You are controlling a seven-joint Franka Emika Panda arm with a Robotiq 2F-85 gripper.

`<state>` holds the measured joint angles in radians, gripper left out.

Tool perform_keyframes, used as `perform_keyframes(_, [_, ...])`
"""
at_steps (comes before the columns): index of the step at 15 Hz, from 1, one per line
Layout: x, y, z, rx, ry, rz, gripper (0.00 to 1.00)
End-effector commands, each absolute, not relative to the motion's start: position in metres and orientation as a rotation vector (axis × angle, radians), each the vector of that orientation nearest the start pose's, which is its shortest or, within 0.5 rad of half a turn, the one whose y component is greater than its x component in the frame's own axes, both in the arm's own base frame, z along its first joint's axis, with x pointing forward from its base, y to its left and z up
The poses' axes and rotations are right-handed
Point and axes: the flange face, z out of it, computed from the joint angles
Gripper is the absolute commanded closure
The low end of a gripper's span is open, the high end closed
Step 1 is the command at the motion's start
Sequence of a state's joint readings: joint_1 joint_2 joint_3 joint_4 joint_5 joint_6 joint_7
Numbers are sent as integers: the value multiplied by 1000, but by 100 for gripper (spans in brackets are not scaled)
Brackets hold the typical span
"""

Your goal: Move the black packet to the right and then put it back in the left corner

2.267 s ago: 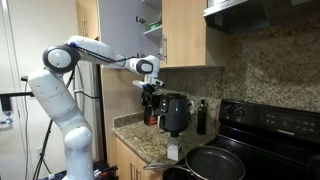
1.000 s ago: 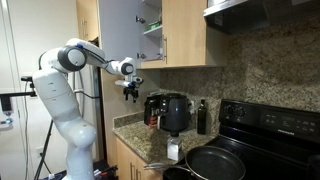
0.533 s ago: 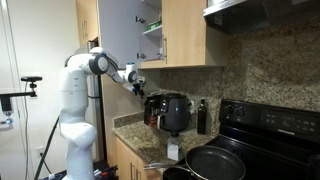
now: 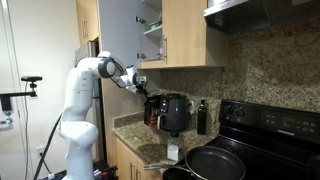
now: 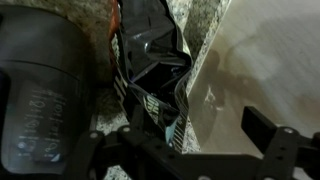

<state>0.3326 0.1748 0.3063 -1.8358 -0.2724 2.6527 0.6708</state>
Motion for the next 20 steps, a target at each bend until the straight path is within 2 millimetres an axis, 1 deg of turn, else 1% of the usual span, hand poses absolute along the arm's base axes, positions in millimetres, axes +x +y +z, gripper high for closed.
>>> perform_keyframes(1, [561, 413, 497, -2665, -194, -1024, 0])
perform_keyframes(4, [577, 423, 491, -2690, -125, -1121, 0])
perform_keyframes(7, [586, 433, 487, -2681, -88, -1173, 0])
perform_keyframes(8, [588, 435, 488, -2679, -77, -1191, 4])
perform_keyframes(9, [589, 436, 488, -2686, -61, -1208, 26])
perform_keyframes(11, [591, 438, 490, -2726, -31, -1238, 32])
perform_keyframes(14, [590, 439, 491, -2800, 39, -1245, 52])
perform_keyframes(16, [587, 443, 488, -2838, 94, -1163, 66])
perform_keyframes(17, [594, 371, 501, -2859, 128, -1125, 73])
perform_keyframes(18, [592, 365, 501, -2844, 155, -1014, 80])
perform_keyframes(20, [601, 336, 505, -2789, 173, -871, 94])
